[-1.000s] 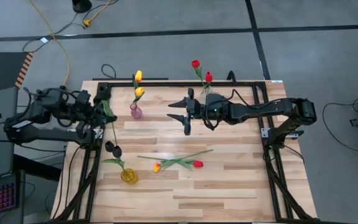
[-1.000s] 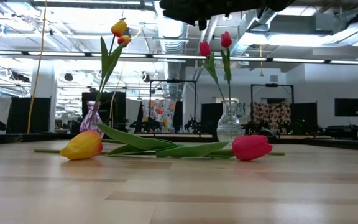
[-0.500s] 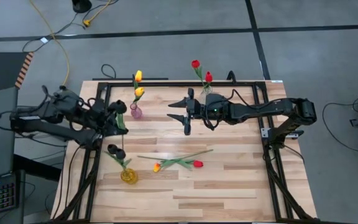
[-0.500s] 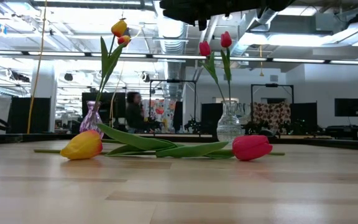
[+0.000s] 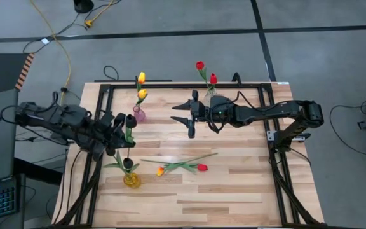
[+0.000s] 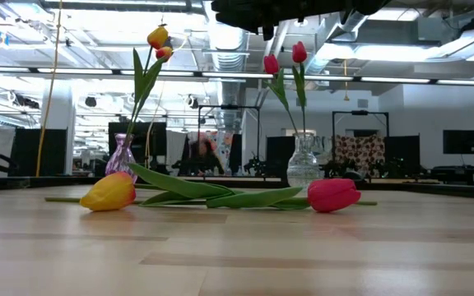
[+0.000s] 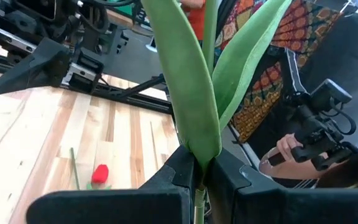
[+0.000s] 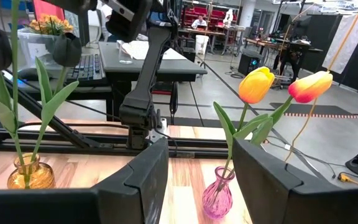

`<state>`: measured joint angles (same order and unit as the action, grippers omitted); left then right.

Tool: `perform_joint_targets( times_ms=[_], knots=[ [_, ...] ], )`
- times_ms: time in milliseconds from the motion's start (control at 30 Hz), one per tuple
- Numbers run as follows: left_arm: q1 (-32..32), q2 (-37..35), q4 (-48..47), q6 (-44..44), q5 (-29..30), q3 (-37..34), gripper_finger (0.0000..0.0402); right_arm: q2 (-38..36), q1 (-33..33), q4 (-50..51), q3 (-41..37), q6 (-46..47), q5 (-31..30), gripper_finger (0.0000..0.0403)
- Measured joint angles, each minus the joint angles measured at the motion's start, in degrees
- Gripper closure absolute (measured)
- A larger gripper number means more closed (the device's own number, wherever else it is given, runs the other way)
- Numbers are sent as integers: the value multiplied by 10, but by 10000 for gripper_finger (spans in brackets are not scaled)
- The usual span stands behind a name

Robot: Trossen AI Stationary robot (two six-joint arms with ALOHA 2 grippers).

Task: Sort flowers into vase by color
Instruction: Put the black tulip into the yellow vase

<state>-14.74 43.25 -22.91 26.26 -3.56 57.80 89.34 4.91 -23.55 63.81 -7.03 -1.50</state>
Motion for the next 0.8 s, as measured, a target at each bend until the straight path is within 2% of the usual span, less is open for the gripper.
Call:
perform_joint_targets(
  times_ms=[533, 800],
  knots=[
    [-162, 1, -48, 6, 227, 0, 393, 0, 0, 0, 0, 0, 0, 198],
    [-236, 27, -64, 24, 346, 0, 393, 0, 0, 0, 0, 1, 0, 198]
  ],
)
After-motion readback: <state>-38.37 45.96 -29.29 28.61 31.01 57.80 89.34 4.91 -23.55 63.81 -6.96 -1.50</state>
